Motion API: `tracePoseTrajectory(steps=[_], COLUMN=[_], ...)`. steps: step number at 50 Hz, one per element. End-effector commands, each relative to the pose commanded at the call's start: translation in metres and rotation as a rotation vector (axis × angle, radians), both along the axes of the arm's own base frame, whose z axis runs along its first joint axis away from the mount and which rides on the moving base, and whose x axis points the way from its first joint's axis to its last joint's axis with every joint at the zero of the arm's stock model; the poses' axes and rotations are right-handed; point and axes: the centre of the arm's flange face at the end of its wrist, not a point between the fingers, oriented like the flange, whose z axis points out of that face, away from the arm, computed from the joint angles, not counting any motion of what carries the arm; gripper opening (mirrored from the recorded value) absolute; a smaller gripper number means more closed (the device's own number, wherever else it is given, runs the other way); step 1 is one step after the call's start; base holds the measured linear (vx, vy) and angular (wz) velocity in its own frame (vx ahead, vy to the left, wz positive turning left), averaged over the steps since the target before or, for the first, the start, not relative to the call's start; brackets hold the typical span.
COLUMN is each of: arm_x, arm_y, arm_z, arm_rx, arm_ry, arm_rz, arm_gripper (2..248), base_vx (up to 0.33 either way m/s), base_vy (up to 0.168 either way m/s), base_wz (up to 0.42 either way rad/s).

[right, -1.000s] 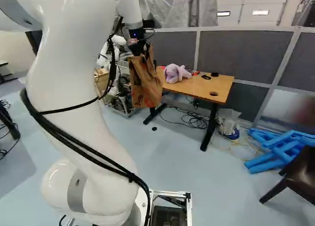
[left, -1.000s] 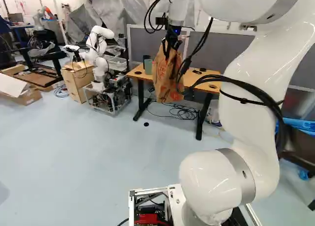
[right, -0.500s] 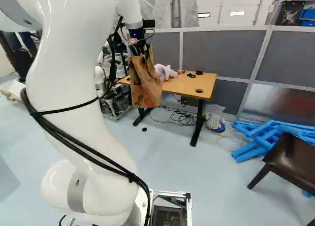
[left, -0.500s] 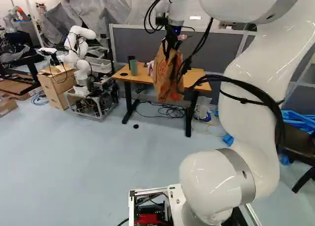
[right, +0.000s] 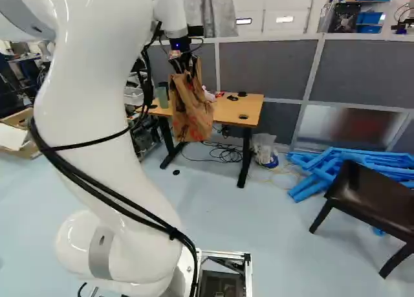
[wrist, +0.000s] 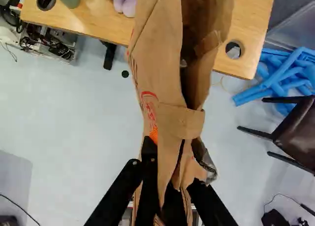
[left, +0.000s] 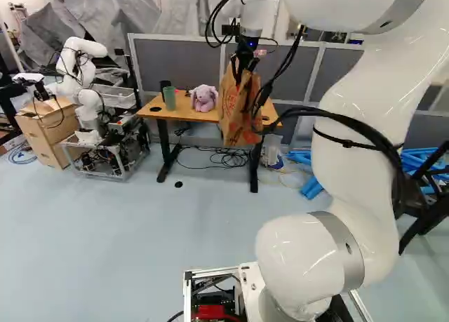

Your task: Pick up the bag on the ground and place it on the table

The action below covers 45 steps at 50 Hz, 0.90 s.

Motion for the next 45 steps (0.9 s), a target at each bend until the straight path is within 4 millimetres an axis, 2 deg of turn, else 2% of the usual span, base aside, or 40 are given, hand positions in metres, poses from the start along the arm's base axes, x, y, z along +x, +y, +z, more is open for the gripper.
tracePoseTrajectory(steps=[31,45], arm_x=[0.0,0.0], arm_y=[0.0,0.0], arm_z=[0.0,0.0], arm_rx=[0.0,0.0], arm_ry=[0.0,0.0], arm_rz=[0.0,0.0], arm_gripper=[21,21], base_vx=[0.002,0.001], base_vy=[-0.047,0.002], base_wz=[-0.229,0.003])
